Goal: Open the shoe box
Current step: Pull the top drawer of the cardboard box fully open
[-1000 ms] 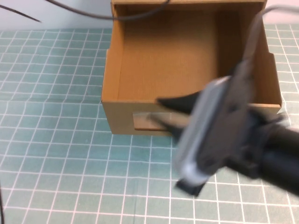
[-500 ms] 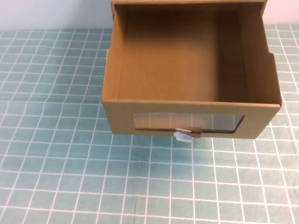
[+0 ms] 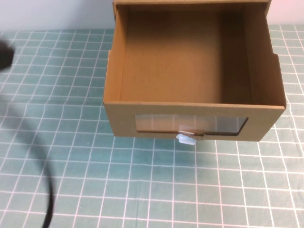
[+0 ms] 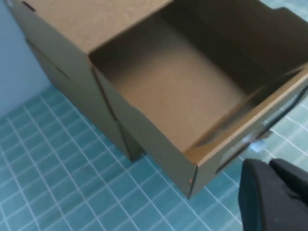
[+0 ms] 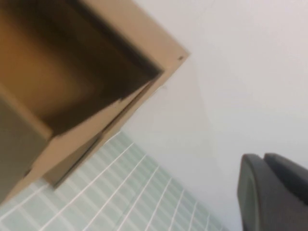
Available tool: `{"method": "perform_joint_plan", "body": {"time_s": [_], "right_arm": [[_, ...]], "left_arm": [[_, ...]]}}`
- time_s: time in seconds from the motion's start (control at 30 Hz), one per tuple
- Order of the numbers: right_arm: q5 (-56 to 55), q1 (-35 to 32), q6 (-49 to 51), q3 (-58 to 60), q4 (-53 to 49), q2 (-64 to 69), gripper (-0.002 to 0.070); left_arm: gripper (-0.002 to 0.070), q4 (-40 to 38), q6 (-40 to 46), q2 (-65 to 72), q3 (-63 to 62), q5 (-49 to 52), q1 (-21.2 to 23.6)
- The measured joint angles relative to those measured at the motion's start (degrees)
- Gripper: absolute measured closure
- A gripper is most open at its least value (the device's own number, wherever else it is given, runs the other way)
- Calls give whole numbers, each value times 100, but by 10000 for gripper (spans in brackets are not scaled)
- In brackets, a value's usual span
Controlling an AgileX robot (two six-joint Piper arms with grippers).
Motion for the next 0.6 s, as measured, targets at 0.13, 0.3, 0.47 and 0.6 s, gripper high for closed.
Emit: {"method": "perform_joint_plan", "body": {"time_s": [0.13,0.3,0.47,0.6], "right_arm": [[198,0,18,550,0,-203,689],[295,0,26,661,0,-254,689],[310,0,26,661,0,-254,689],[310,0,26,661,0,-254,689]], "left_arm": [[680,24,-14,-1391,1959,-1644,0],[680,98,-46,-2498,3561,-2902,0],[680,410,-59,-3010,4212,-3229,0],[680,469,-59,-3058,4473,-3316,0]]}}
